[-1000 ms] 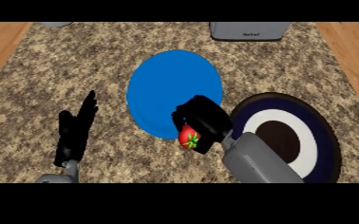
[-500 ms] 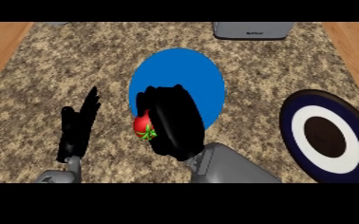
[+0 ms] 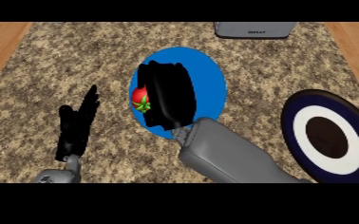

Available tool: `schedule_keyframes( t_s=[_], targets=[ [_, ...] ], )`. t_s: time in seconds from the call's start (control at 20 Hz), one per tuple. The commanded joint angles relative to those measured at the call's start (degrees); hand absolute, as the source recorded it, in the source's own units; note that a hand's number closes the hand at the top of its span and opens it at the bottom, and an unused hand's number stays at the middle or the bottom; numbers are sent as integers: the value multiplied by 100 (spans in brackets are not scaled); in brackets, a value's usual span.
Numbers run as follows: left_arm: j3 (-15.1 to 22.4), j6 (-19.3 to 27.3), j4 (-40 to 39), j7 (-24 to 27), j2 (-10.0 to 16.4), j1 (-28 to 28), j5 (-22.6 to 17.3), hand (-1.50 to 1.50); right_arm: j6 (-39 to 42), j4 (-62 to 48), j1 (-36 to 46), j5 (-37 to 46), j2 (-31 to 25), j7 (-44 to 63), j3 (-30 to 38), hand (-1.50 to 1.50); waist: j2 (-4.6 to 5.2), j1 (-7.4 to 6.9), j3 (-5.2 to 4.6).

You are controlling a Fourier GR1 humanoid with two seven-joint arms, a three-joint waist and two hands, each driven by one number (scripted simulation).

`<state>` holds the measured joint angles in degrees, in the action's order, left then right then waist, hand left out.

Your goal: Pick the tomato from the plate and place it in the plate

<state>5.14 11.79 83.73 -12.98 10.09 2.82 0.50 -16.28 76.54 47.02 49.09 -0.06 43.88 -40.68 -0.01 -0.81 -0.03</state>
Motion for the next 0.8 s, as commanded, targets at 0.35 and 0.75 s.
schedule_keyframes(
  t_s=[0.35,0.75],
  targets=[
    [-14,-218,288,-157,3,-161,13,0,127,-2054,478,-722,5,-1084,740,150,20,-48,3],
    [-128,-109,-99,123,-31,-97,145,0,1708,-2889,398,-1357,-33,-1791,1054,150,13,15,1]
  ],
)
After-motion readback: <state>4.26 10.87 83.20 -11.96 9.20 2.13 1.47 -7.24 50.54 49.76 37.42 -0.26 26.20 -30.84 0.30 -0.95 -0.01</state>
